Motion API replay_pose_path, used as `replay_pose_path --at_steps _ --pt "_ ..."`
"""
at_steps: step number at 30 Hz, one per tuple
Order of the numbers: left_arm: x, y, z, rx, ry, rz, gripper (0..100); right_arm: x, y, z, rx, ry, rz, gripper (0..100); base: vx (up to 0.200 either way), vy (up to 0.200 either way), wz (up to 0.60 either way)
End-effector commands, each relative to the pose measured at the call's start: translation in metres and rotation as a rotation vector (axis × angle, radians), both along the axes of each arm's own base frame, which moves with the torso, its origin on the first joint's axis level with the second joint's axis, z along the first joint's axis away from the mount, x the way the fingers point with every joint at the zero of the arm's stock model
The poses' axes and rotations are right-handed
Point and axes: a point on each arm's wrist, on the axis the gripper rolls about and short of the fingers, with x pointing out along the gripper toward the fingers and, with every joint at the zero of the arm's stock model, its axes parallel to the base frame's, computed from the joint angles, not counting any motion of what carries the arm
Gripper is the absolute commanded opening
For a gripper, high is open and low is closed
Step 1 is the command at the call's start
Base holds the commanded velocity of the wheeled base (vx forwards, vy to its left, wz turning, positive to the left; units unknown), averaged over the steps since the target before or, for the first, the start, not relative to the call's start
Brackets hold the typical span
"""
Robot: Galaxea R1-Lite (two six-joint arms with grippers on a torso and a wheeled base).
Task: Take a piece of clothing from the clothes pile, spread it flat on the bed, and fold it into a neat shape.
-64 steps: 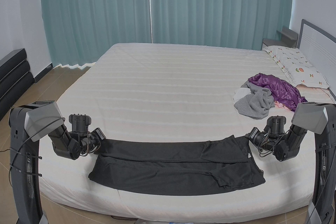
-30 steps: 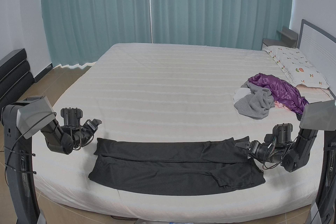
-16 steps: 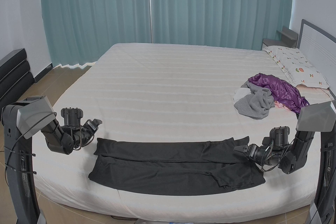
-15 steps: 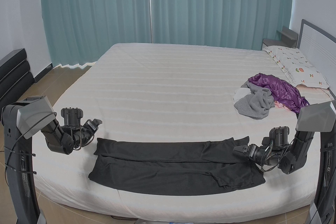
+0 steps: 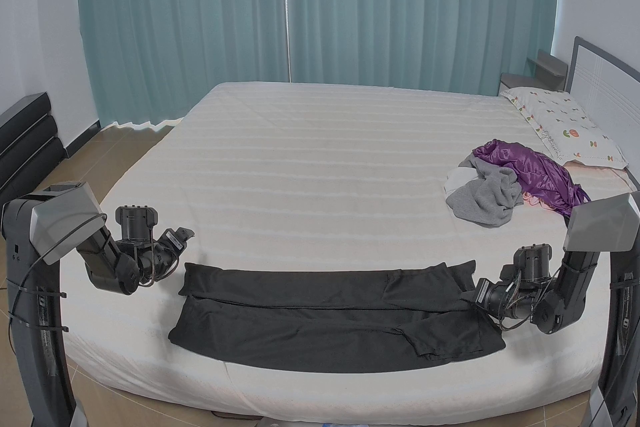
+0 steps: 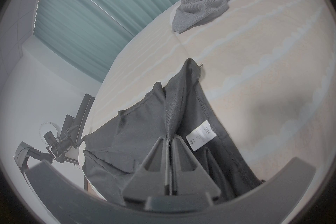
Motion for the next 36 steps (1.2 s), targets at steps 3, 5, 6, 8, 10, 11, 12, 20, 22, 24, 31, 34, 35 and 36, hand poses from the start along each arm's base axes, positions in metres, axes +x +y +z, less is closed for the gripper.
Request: replay_pose_path --at_steps 3,5,6,8,10,11,12,20,22,24,31,34,35,36 --pt "-0.007 -0.001 0.006 -0.001 0.007 -0.004 100 -0.006 -0.005 0.001 0.0 0.007 -0.015 0 0.0 0.0 0.0" --pt "-0.011 -0.002 0.008 -0.001 0.012 -0.005 100 -0.007 -0.007 0.003 0.0 0.009 -0.02 0 0.0 0.0 0.0" --pt "-0.012 -0.003 0.009 -0.001 0.012 -0.007 100 -0.008 -0.007 0.003 -0.002 0.01 -0.02 0 0.0 0.0 0.0" --pt "-0.016 -0.003 0.01 -0.001 0.019 -0.008 100 -0.011 -0.008 0.002 -0.005 0.019 -0.018 0 0.0 0.0 0.0" --pt "-0.022 -0.006 0.011 -0.001 0.032 -0.019 100 -0.012 -0.008 0.001 -0.011 0.022 -0.014 0 0.0 0.0 0.0" --pt "-0.026 -0.009 0.01 -0.001 0.041 -0.028 100 -0.012 -0.01 0.0 -0.013 0.023 -0.017 0 0.0 0.0 0.0" --pt "-0.028 -0.011 0.01 -0.002 0.048 -0.036 100 -0.012 -0.011 0.0 -0.015 0.019 -0.021 0 0.0 0.0 0.0" --pt "-0.052 -0.027 0.002 0.003 0.146 -0.133 100 -0.012 -0.013 -0.002 -0.012 0.015 -0.026 0 0.0 0.0 0.0" --pt "-0.054 -0.03 -0.001 0.02 0.162 -0.153 100 -0.012 -0.013 -0.001 -0.011 0.012 -0.027 0 0.0 0.0 0.0" --pt "-0.055 -0.032 -0.002 0.023 0.166 -0.162 100 -0.012 -0.013 -0.001 -0.006 0.012 -0.029 0 0.0 0.0 0.0" --pt "-0.055 -0.036 -0.002 0.04 0.167 -0.168 0 -0.012 -0.013 -0.001 -0.004 0.015 -0.031 0 0.0 0.0 0.0" --pt "-0.056 -0.037 -0.005 0.084 0.18 -0.16 0 -0.012 -0.013 -0.001 -0.002 0.012 -0.03 0 0.0 0.0 0.0" --pt "-0.057 -0.037 -0.006 0.092 0.188 -0.159 0 -0.012 -0.013 -0.001 -0.002 0.012 -0.03 0 0.0 0.0 0.0" --pt "-0.058 -0.037 -0.006 0.101 0.197 -0.159 0 -0.012 -0.013 -0.001 -0.002 0.012 -0.03 0 0.0 0.0 0.0"
